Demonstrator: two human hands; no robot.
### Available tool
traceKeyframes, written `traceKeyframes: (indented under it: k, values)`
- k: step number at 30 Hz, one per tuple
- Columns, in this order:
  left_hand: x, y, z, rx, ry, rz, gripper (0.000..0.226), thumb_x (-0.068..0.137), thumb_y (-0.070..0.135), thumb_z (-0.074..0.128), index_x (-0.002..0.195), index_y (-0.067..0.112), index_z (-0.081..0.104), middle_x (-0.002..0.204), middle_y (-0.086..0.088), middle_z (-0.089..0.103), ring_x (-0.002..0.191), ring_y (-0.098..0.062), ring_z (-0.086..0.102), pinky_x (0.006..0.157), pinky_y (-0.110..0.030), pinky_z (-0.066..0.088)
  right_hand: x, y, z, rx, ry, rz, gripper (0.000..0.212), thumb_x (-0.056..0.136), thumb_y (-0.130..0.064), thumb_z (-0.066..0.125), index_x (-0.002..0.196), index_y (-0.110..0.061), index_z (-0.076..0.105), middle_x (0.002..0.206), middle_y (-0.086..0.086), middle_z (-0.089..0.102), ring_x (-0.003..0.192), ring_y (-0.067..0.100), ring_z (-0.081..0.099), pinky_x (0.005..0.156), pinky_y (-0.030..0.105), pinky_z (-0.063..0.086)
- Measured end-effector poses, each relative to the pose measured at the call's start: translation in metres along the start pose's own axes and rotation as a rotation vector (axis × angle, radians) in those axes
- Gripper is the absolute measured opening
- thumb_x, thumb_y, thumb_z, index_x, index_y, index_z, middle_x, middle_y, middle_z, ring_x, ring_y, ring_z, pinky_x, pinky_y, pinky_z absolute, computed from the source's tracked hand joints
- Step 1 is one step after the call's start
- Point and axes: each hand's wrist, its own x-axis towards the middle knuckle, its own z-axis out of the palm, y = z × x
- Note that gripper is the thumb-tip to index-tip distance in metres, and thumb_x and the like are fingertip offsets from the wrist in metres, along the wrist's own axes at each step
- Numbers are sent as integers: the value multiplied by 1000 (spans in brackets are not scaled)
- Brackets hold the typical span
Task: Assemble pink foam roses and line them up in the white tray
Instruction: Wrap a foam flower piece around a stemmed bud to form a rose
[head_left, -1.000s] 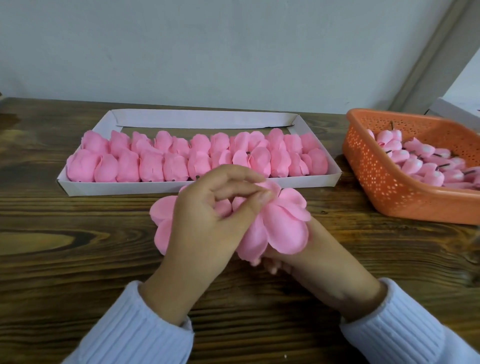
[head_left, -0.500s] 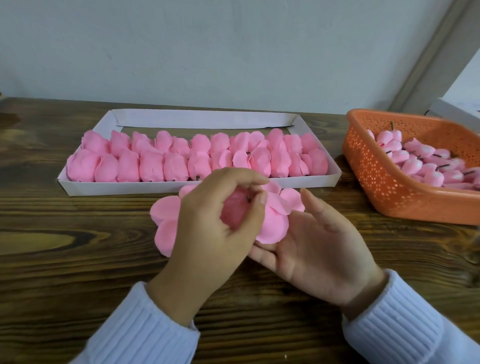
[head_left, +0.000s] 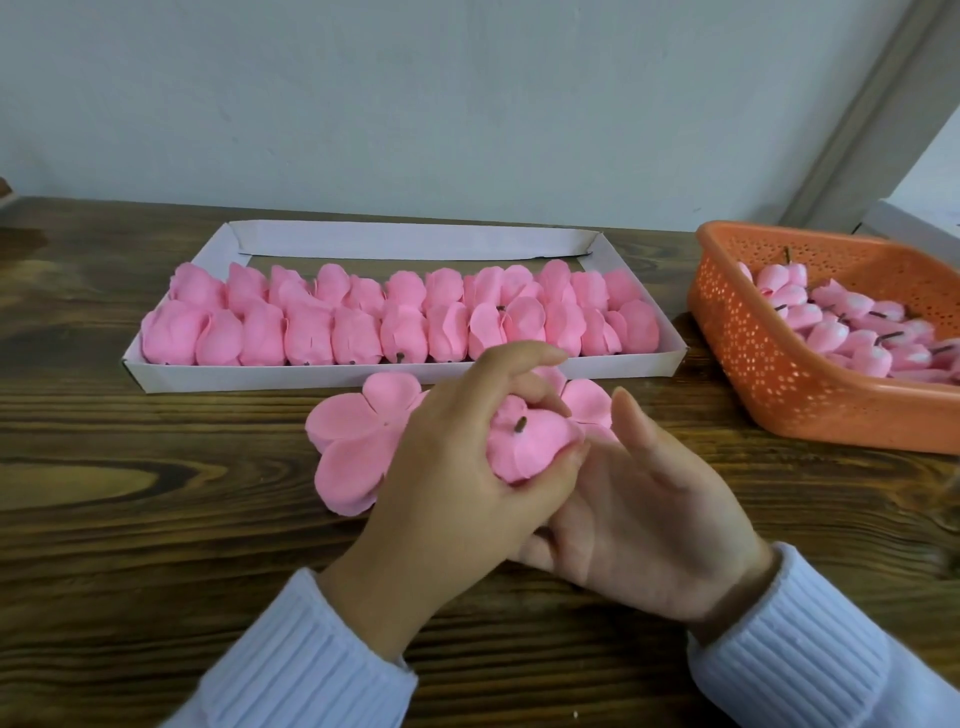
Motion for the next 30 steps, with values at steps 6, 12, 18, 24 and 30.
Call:
traceKeyframes:
  k: [6,12,18,24,30]
  values:
    - [-2,-5,1,24,70,-41,51,74,15,73,117,29,51,86,16,66,85,4,62,77,-2,38,0,2,-1,-40,130,-97,80,73,-49,77,136,-8,51,124,19,58,113,27,60,103,41,46]
    - [-2,-8,2,36,9,-79,55,74,16,72,121,30,48,90,16,65,87,3,62,75,-7,45,1,3,1,-720,580,-636,29,86,-20,63,114,-12,63,116,6,69,107,17,65,85,27,50]
    - [-4,-8,5,29,-148,-96,72,71,18,70,128,44,33,105,19,60,97,1,59,79,-11,47,-3,7,-1,-1266,643,-840,16,81,-27,67,97,-29,70,114,-9,65,115,14,59,92,26,46]
    - [-6,-13,5,75,-214,-75,86,77,11,74,139,41,21,109,17,56,104,-2,57,85,-19,48,-3,7,3,-1328,631,-892,11,79,-23,70,87,-30,72,113,-6,64,112,11,60,94,21,43]
    - [-6,-7,6,94,-251,-33,82,76,28,69,142,35,22,129,15,50,121,-4,50,98,-27,44,-3,7,2,-1308,657,-943,9,80,-17,69,82,-26,71,106,-4,66,106,14,63,90,24,45]
